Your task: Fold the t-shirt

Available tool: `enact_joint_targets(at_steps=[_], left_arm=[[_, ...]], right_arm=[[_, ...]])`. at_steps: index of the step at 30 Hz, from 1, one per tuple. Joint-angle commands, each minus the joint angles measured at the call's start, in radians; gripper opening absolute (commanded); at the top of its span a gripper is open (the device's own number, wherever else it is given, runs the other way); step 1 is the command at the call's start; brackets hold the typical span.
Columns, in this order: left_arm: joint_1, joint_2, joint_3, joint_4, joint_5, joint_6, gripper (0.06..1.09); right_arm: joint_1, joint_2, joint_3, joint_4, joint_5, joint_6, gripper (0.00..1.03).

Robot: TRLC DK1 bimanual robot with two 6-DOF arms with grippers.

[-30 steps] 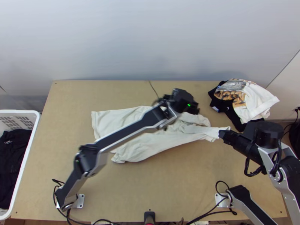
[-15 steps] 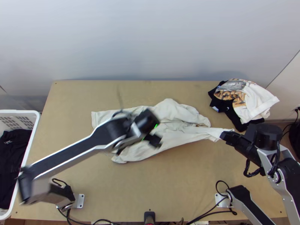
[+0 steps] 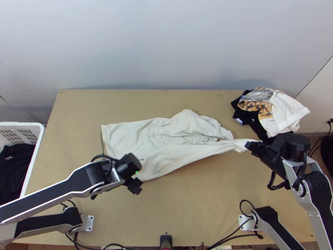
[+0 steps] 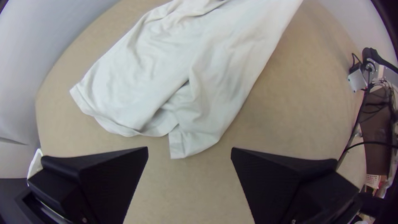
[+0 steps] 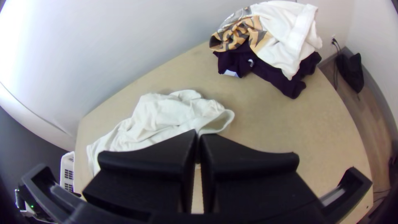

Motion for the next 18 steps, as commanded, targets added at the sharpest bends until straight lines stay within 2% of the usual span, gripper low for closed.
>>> enact_joint_targets(at_steps=[1,4,6,16,18], left_arm=[[0.040,-0.092,-0.227,0.138,-0.020,0.008,1.03],[0.057,-0.089,-0.262,0.184,-0.020,0.010,1.02],[0.063,-0.082,-0.270,0.204,-0.020,0.004,0.97],[0.078,-0.019,-0.316,0.273,0.017,0.002,0.97],[0.077,-0.014,-0.314,0.273,0.040,-0.004,0.88]], right_arm=[[-0.015,0.020,0.004,0.011,0.008,0.000,0.02],[-0.011,0.028,0.009,0.005,0.011,-0.002,0.02],[-0.012,0.035,0.021,0.000,0.014,-0.002,0.02],[-0.015,0.061,0.028,-0.001,0.034,-0.011,0.02],[-0.015,0.063,0.028,-0.001,0.036,-0.011,0.02]])
